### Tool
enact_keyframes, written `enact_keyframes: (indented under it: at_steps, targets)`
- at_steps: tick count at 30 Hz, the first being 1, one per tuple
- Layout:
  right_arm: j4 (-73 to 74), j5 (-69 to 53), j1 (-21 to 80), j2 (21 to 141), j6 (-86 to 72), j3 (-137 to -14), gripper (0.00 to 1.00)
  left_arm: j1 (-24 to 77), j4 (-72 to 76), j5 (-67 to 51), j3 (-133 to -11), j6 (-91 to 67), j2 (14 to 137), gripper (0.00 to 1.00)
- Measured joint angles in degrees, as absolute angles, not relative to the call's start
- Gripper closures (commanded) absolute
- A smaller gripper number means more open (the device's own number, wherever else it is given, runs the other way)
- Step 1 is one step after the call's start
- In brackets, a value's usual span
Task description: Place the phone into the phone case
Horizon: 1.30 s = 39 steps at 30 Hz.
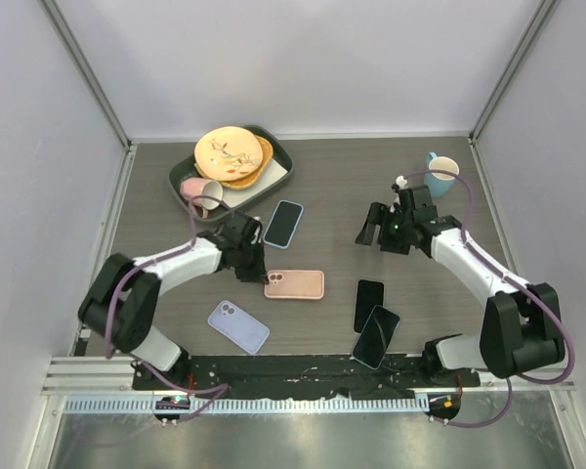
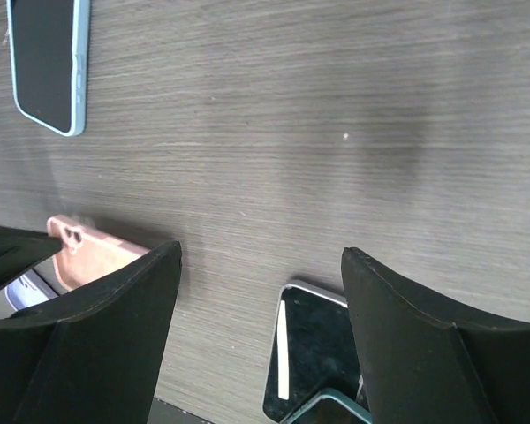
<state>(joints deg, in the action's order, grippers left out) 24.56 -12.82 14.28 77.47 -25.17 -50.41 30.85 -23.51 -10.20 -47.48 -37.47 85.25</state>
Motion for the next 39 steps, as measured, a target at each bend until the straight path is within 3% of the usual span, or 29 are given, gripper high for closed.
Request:
enact_keyframes:
  at_steps: [7,18,19,20,21,22,23,26,39]
  targets:
    - [26.63,-11.11,13.74,74.81,-24.91,-47.64,0.22,32.80,-20.29,-8.38,-51.83,-40.80,94.91,1.00]
    - [29.10,-9.65,13.74,74.02,-24.27,-47.00,0.22,33.26,-19.79,-6.79,-53.08,-41.98,95.96,1.00]
    - [29.15,-9.65,13.74,74.00,-24.27,-47.00,0.22,33.30,-19.86,-6.72,-53.41,-41.87,96.20,0.96]
    - [29.19,-9.67,13.74,73.95,-24.27,-47.00,0.22,33.32,-19.90,-6.70,-53.71,-41.78,96.44,0.71]
    - [29.19,-9.67,13.74,73.93,-24.27,-47.00,0.22,33.36,-19.92,-6.66,-53.89,-41.67,96.53,0.56]
    - [29.19,-9.67,13.74,73.93,-24.23,-47.00,0.21,33.39,-19.79,-6.55,-53.91,-41.39,96.53,0.49]
    - [29.21,-9.67,13.74,73.93,-24.18,-47.00,0.21,33.36,-19.51,-6.79,-54.08,-41.56,96.49,0.33]
    - [29.19,-9.67,13.74,73.87,-24.10,-47.00,0.20,33.43,-18.20,-7.01,-54.81,-41.39,95.94,0.17]
    - [30.85,-9.39,13.74,73.87,-24.25,-46.81,0.21,33.71,-14.24,-8.21,-49.17,-39.46,83.77,0.15]
